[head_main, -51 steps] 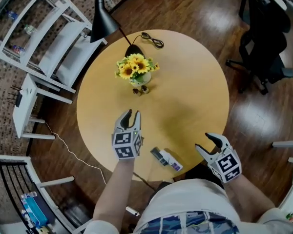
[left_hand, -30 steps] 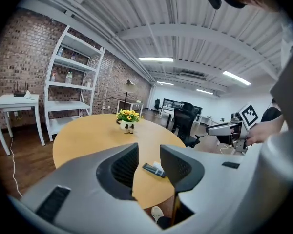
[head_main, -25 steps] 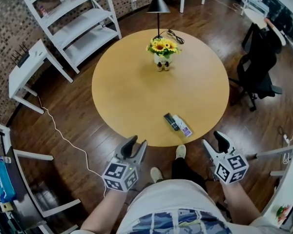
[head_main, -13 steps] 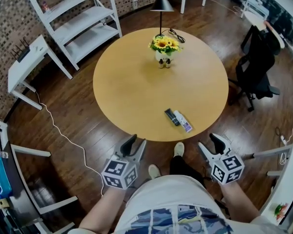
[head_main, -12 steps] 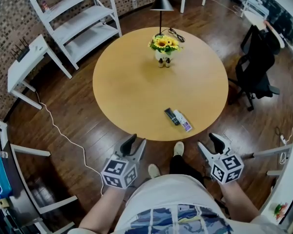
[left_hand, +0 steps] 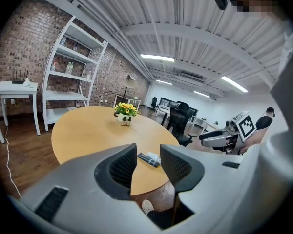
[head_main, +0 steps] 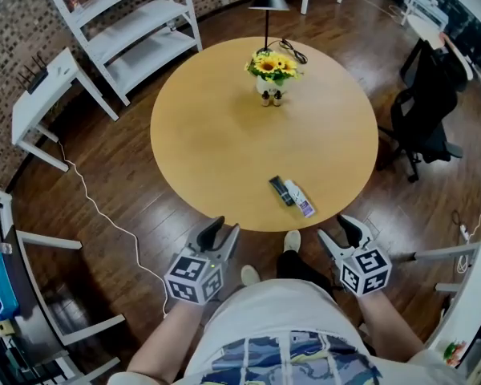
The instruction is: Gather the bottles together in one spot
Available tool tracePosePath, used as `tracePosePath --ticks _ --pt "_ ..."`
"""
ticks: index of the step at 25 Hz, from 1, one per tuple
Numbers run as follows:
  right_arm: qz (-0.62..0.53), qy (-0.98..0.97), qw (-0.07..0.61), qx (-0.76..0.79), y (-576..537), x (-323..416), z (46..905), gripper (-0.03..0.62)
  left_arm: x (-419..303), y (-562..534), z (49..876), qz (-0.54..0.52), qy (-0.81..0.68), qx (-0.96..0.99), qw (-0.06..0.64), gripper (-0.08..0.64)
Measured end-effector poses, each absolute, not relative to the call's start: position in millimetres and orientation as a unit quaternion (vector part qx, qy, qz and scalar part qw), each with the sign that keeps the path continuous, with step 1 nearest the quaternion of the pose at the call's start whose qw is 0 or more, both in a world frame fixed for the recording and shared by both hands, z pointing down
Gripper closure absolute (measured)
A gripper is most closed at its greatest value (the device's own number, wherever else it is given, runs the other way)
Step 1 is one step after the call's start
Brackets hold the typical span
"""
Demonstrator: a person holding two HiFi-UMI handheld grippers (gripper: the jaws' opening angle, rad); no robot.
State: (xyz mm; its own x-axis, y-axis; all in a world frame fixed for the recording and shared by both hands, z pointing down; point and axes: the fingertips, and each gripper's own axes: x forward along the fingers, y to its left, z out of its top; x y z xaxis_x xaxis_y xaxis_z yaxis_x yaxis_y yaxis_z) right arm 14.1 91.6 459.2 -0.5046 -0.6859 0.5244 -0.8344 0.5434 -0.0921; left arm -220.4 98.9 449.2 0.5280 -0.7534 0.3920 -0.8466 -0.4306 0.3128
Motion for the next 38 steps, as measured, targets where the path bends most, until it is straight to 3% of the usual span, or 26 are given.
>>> tracePosePath --ticks 19,38 --pt "0.171 -0.848 0.224 0.448 82 30 460 0.327 -184 73 466 0.113 -0.447 0.849 0.258 0.426" --pt "0.163 -0.850 0.223 0.449 96 19 453 0.327 -201 91 471 0.127 -0.458 0.841 0.257 0.426"
